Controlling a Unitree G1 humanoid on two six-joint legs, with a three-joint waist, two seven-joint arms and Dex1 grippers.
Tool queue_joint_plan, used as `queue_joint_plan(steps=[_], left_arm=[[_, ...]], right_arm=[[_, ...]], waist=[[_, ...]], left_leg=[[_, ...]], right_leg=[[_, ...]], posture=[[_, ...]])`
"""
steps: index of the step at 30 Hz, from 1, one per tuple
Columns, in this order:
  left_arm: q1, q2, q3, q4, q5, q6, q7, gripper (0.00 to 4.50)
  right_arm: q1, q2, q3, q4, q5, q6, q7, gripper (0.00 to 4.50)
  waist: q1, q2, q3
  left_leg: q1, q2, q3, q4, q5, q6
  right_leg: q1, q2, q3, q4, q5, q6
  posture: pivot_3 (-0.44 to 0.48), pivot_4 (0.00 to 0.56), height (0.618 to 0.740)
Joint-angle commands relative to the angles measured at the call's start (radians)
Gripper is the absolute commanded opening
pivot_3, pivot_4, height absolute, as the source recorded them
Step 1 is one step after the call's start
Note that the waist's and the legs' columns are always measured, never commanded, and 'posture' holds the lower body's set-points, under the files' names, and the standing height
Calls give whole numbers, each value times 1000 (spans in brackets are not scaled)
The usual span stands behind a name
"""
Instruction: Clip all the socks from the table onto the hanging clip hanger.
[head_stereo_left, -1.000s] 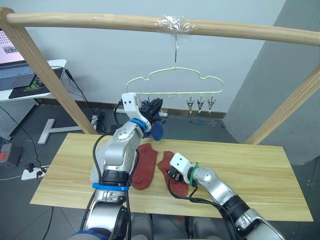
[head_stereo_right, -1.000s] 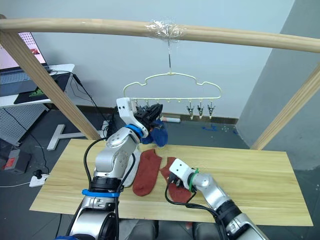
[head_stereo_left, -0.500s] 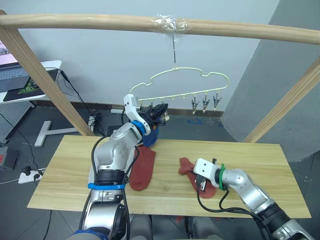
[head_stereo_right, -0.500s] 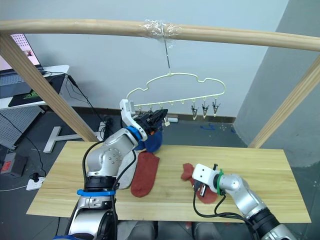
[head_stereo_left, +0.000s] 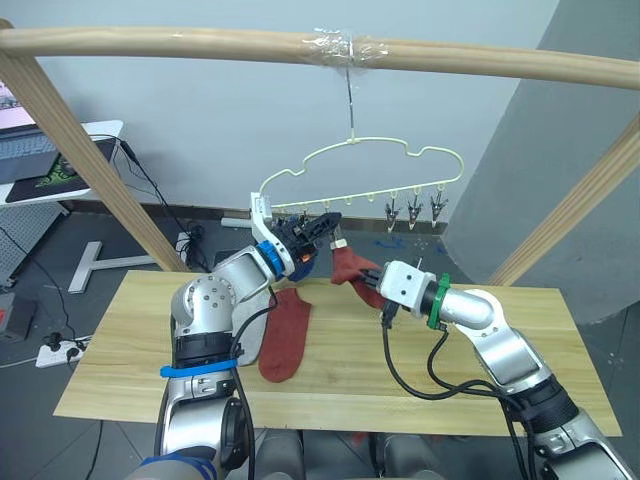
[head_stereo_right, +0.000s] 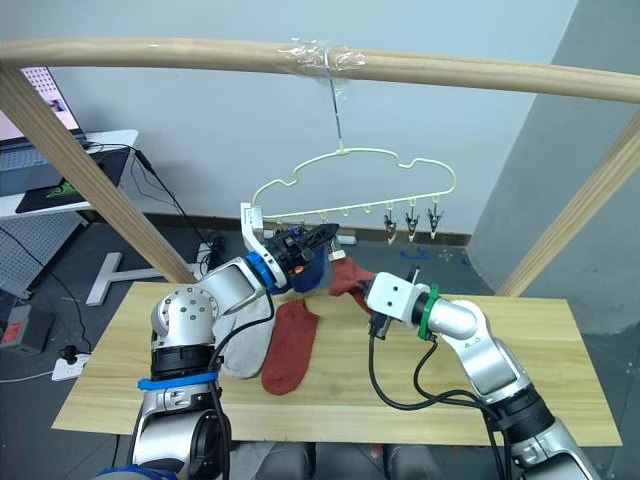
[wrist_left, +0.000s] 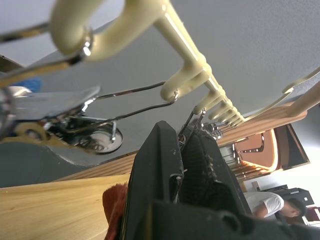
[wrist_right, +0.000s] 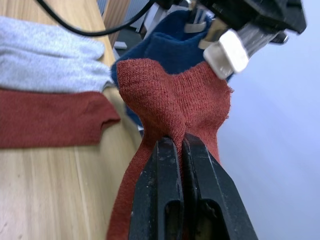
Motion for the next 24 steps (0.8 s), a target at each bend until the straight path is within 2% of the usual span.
queue_joint_plan(steps=[1, 13, 24], left_arm=[[0, 10, -14, -34, -3, -6, -4, 69], [-2, 31, -8, -15, 7, -34, -6, 69], [-12, 8, -12, -17, -4, -33, -2, 69]], right_arm=[[-21, 3, -27, -45, 5, -11, -10, 19], [23, -52, -34, -121, -4, -47, -4, 19], [-13, -9, -30, -101, -4, -26, -20, 19]], waist=[[0, 0, 0], [1, 0, 0], [1, 0, 0]], left_leg=[[0, 0, 0, 0, 0, 0], [0, 0, 0, 0, 0, 0], [0, 0, 0, 0, 0, 0]], right_leg=[[0, 0, 0, 0, 0, 0], [0, 0, 0, 0, 0, 0], [0, 0, 0, -1, 0, 0]], posture=[[103, 140, 740], [110, 147, 740], [105, 148, 740]])
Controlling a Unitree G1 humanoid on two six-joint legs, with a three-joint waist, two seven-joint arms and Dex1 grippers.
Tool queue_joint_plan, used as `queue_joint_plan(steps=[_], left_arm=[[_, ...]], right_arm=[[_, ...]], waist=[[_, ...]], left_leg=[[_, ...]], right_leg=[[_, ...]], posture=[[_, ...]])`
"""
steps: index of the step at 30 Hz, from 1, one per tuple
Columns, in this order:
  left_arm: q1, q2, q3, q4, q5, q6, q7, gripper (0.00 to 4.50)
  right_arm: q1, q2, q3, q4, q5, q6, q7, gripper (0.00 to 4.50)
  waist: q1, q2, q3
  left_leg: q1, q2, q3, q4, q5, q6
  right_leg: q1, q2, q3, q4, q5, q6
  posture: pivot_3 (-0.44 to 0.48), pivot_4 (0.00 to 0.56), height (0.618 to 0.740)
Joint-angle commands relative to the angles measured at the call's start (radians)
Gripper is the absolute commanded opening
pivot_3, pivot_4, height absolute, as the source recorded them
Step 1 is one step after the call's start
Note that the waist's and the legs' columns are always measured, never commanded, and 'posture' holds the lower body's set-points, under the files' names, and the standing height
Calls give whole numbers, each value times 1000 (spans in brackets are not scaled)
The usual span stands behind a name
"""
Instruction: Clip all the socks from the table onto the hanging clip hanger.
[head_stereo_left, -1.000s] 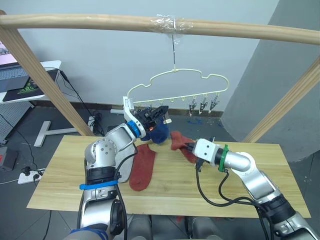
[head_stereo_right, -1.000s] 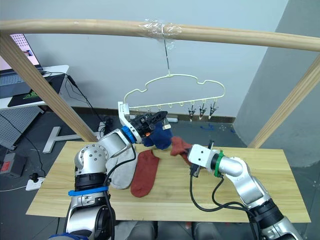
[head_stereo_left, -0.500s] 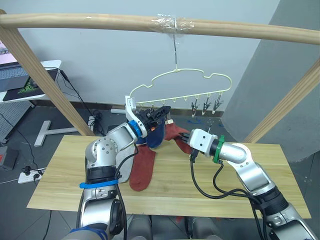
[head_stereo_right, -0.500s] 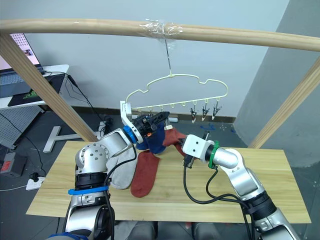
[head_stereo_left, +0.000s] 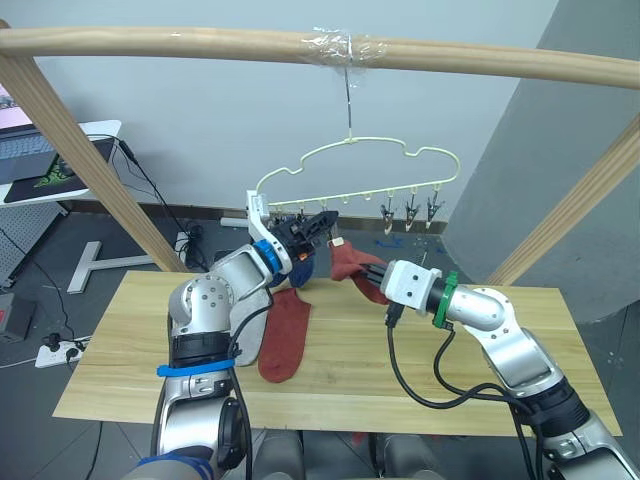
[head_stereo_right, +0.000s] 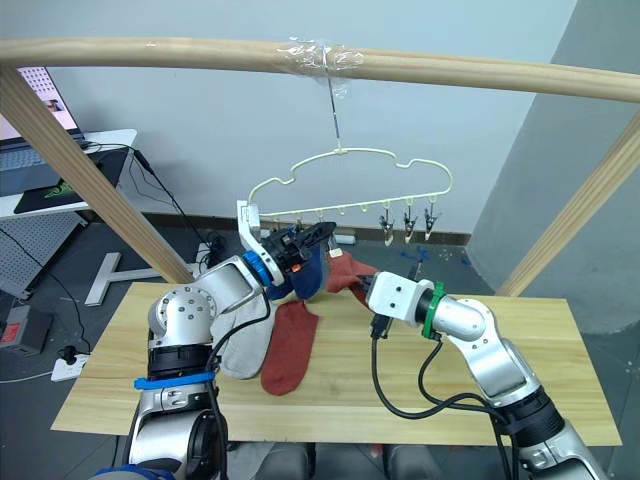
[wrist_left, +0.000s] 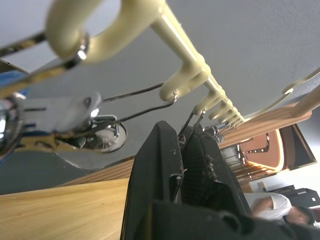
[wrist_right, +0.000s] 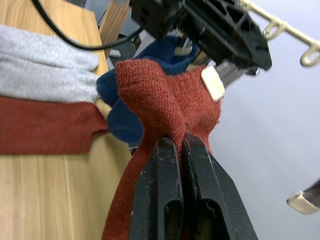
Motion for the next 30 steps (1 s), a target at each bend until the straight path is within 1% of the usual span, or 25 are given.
queue_joint_plan(steps=[1, 7, 9, 10, 12, 13, 14, 15, 16, 17, 19, 20, 21, 23, 25, 26, 27, 30], left_arm=[[-13, -4, -4, -17, -9, -10, -1, 69], [-9, 8, -3, -32, -11, -18, -19, 69], [-7, 13, 3, -36, -14, -20, -21, 785], [-7, 15, 5, -37, -17, -19, -19, 1024], [-2, 17, 8, -46, -24, -14, -16, 1682], [6, 25, 9, -60, -32, -3, -20, 1977], [15, 32, 15, -77, -44, 10, -19, 2397], [22, 38, 18, -88, -53, 19, -18, 2630], [31, 47, 21, -102, -63, 31, -18, 3020], [35, 54, 23, -110, -69, 37, -17, 3228], [52, 78, 32, -139, -95, 64, -17, 3859], [60, 87, 35, -152, -107, 76, -15, 4074], [75, 109, 36, -177, -122, 96, -22, 4466], [102, 147, 26, -219, -132, 113, -42, 4500], [127, 185, 6, -256, -127, 115, -69, 4500], [142, 204, 0, -276, -126, 112, -81, 4500], [152, 217, -4, -290, -126, 110, -88, 4500], [197, 282, -46, -342, -61, 49, -149, 4500]], right_arm=[[-25, 17, -14, -7, -2, -3, -19, 19], [-23, 26, -16, -2, 0, 1, -23, 19], [-22, 25, -19, 4, 3, 3, -22, 0], [-23, 24, -20, 8, 3, 2, -22, 0], [-22, 24, -21, 13, 4, 1, -22, 0], [-23, 26, -22, 21, 5, 0, -24, 0], [-23, 27, -22, 28, 5, -1, -26, 0], [-24, 28, -22, 33, 5, -3, -27, 0], [-24, 30, -21, 39, 5, -4, -28, 0], [-25, 31, -21, 43, 5, -5, -29, 0], [-22, 39, -25, 50, 15, 1, -31, 0], [-19, 42, -29, 51, 22, 5, -32, 0], [-15, 48, -34, 53, 29, 10, -34, 237], [-2, 66, -48, 49, 61, 45, -31, 671], [6, 72, -53, 43, 70, 61, -26, 1336], [20, 77, -61, 30, 87, 86, -25, 1745], [29, 81, -67, 19, 100, 106, -25, 2039], [79, 87, -95, -38, 137, 172, -32, 3128]], waist=[[0, 0, 0], [0, 0, 0], [0, 0, 0], [0, 0, 0], [1, 0, 0], [1, 0, 0], [1, 0, 0], [1, 0, 0], [1, 0, 0], [1, 0, 1], [1, 0, 1], [1, -1, 1], [1, -1, 1], [2, -1, 1], [3, -1, 1], [4, 0, 1], [5, -1, 1], [15, 0, 1]], left_leg=[[0, 0, 0, 0, 0, 0], [0, 0, 0, 0, 0, 0], [0, 0, 0, 0, 0, 0], [0, 0, 0, 0, 0, 0], [0, 0, 0, 0, 0, 0], [0, 0, 0, 0, 0, 0], [0, 0, 0, 0, 0, 0], [0, 0, 0, 0, 0, 0], [0, 0, 0, -1, 0, 0], [0, 0, 0, -1, 0, 0], [-1, 0, 0, -1, 0, 0], [-1, 0, 0, -1, 0, 0], [-1, 0, 0, -1, 0, 0], [-1, 1, 0, -1, 0, 0], [-1, 1, 0, -2, 0, 0], [-1, 1, 0, -2, 0, 0], [-1, 1, 0, -2, 0, 0], [-1, 1, 0, -2, 0, 0]], right_leg=[[0, 0, 0, 0, 0, 0], [0, 0, 0, -1, 0, 0], [0, 0, 0, -1, 0, 0], [0, 0, 0, -1, 0, 0], [0, 0, 0, -1, 0, 0], [0, 0, 0, -1, 0, 0], [0, 0, 0, -1, 0, 0], [0, 0, 0, -1, 0, 0], [0, 0, 0, -1, 0, 0], [0, 0, 0, -1, 0, 0], [0, 0, 0, -2, 0, 0], [0, 0, 0, -2, 0, 0], [0, 0, 0, -2, 0, 0], [-1, 0, 0, -2, 0, 0], [-1, 0, 0, -3, 0, 0], [-1, 0, 0, -3, 0, 0], [-1, 0, 0, -4, 0, 0], [-1, 0, 0, -5, 0, 0]], posture=[[105, 148, 740], [108, 152, 740], [110, 152, 740], [110, 152, 740], [113, 152, 740], [113, 152, 740], [117, 152, 740], [117, 152, 740], [117, 152, 740], [117, 152, 740], [122, 154, 740], [131, 155, 740], [131, 155, 740], [131, 155, 740], [131, 155, 740], [146, 154, 740], [146, 154, 740], [156, 152, 740]])
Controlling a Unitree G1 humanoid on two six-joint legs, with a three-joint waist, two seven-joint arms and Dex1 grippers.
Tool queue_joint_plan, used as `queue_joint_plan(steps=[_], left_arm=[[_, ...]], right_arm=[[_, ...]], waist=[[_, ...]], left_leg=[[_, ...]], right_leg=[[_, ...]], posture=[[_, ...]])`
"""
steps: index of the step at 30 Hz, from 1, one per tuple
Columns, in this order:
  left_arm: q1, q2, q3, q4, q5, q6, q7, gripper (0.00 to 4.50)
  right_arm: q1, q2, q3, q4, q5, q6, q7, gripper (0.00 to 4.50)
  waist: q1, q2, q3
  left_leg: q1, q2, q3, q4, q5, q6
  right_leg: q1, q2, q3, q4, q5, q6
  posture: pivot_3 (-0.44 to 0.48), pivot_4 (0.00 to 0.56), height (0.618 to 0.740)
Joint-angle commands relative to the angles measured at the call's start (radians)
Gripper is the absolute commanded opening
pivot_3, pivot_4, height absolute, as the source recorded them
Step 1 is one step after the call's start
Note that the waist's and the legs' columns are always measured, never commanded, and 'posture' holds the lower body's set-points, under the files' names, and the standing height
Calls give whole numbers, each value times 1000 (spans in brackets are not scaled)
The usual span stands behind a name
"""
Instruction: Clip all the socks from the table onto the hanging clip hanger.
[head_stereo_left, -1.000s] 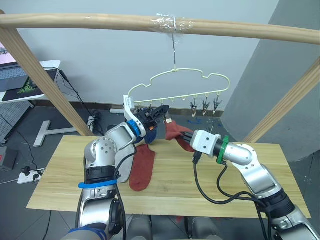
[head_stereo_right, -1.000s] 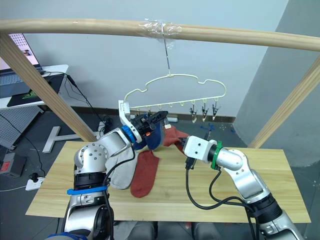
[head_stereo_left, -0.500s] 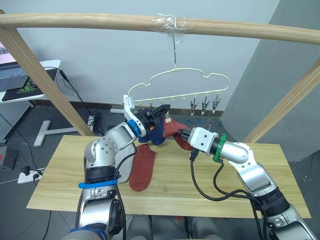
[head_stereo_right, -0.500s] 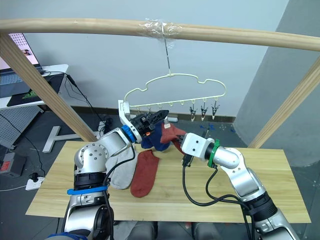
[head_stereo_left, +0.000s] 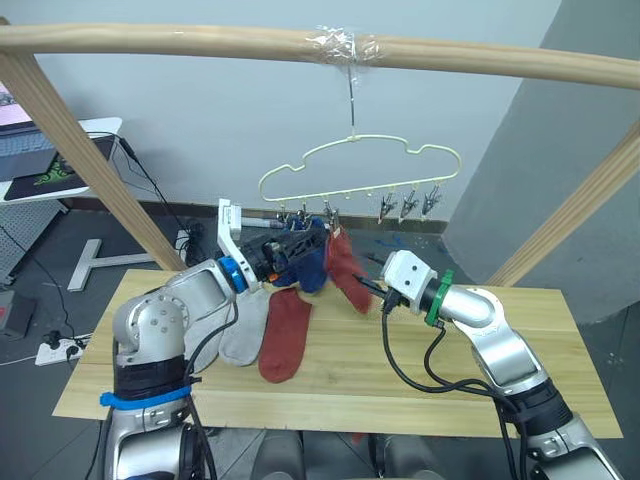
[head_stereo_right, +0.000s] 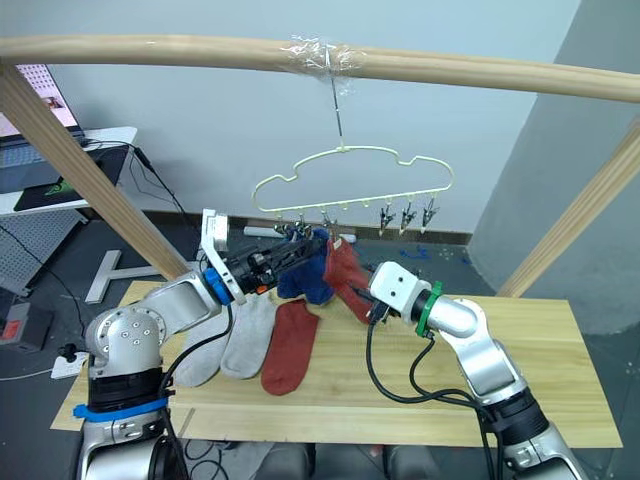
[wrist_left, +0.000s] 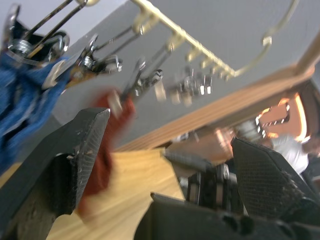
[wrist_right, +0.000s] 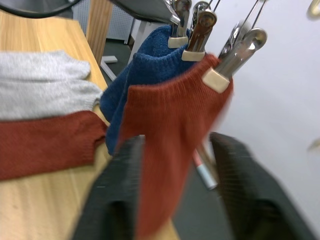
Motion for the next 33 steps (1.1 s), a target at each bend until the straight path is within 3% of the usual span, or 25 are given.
queue_joint_plan(steps=[1, 4, 7, 9, 14, 22, 33], left_arm=[[36, 66, -46, -94, 58, -82, -85, 4500], [85, 124, -127, -148, 203, -257, -164, 4500], [120, 149, -204, -205, 325, -434, -235, 4500], [131, 129, -212, -227, 347, -503, -241, 4500], [142, 136, -229, -198, 401, -597, -288, 4500], [106, 126, -224, -148, 423, -640, -308, 4500], [72, 107, -236, -156, 442, -671, -302, 4500]], right_arm=[[49, 23, -63, -110, 71, 95, -34, 3452], [71, 96, -137, -187, 109, 224, -138, 4461], [52, 203, -213, -256, 164, 352, -257, 4461], [24, 298, -261, -295, 190, 406, -362, 3992], [-1, 324, -230, -310, 173, 459, -406, 2493], [-53, 358, -221, -256, 173, 462, -469, 2493], [-229, 413, -272, 12, 173, 360, -553, 2493]], waist=[[7, 0, 0], [10, 1, 0], [10, 1, 0], [10, 1, 0], [9, 1, 0], [9, 1, 0], [9, 1, 0]], left_leg=[[0, 0, 0, 0, 0, 0], [-1, 0, 1, -1, 0, 0], [-2, 0, 1, -1, 0, 0], [-2, 0, 1, -1, 0, 0], [-3, 0, 2, -1, 0, 0], [-9, 1, 2, -1, 0, 0], [-17, 0, 2, 0, 0, 0]], right_leg=[[0, 0, 0, 0, 0, 0], [-1, 0, 0, -1, 0, -1], [-3, 0, 1, -1, 0, -1], [-3, 0, 1, -1, -1, -1], [-4, 0, 1, -1, -1, -1], [-10, 0, 0, -1, -1, -2], [-20, 0, 0, 7, -1, -2]], posture=[[156, 152, 740], [156, 152, 740], [167, 149, 740], [165, 144, 740], [165, 144, 740], [150, 136, 740], [163, 143, 740]])
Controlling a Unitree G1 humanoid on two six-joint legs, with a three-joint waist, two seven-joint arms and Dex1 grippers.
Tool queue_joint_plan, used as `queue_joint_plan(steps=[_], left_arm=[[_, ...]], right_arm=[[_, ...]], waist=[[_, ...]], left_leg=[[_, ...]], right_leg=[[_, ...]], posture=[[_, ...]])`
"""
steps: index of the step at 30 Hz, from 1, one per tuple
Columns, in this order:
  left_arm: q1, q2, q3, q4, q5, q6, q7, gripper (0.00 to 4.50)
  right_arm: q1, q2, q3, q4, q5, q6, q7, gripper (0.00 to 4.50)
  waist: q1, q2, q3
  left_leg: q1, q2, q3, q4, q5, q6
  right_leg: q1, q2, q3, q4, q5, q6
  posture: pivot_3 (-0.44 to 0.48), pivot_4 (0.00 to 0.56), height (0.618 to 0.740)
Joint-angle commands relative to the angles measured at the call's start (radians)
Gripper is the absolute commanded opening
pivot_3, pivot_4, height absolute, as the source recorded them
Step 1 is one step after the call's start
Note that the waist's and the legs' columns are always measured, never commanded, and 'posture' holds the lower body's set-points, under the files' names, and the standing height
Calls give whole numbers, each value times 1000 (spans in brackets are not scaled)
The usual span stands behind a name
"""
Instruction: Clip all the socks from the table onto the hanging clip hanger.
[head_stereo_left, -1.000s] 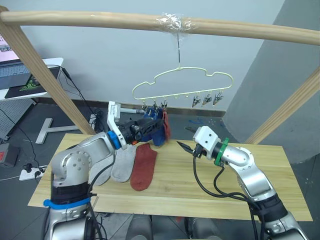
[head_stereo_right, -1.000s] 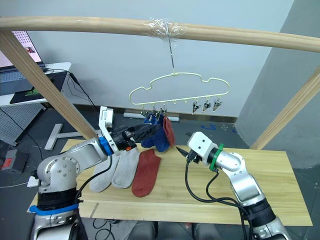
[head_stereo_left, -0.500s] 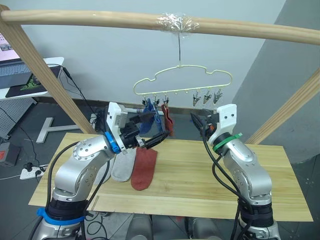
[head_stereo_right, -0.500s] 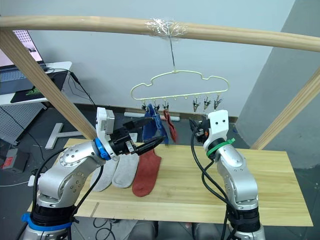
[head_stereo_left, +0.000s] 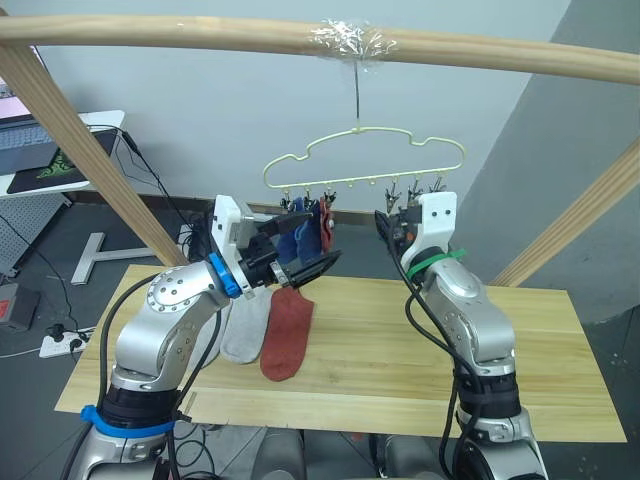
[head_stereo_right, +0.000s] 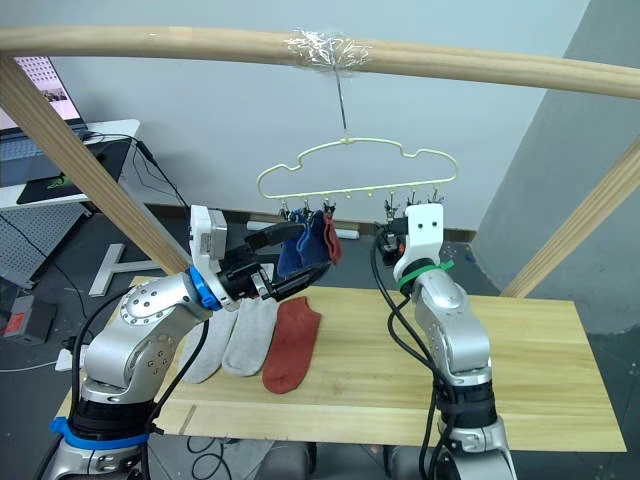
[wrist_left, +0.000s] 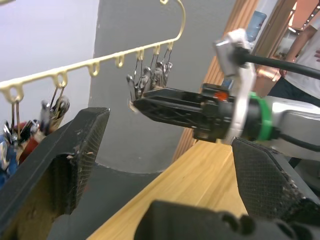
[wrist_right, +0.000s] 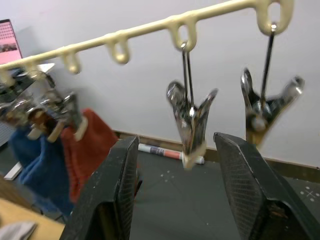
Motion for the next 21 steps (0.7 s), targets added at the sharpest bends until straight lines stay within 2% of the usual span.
queue_joint_plan(steps=[1, 21], left_arm=[[-19, -12, -2, -32, 2, -25, 4, 4500], [-66, -50, 2, -27, 12, -62, 29, 4500]], right_arm=[[-51, 4, -14, 32, 7, -60, -12, 2493], [-124, 19, 12, 107, 23, -137, 10, 2493]], waist=[[0, 0, 0], [0, 0, 0]], left_leg=[[0, 0, 0, 0, 0, 0], [1, 0, 0, 1, 0, 0]], right_leg=[[0, 0, 0, 0, 0, 0], [0, 0, 0, 5, 0, 0]], posture=[[163, 143, 740], [169, 156, 740]])
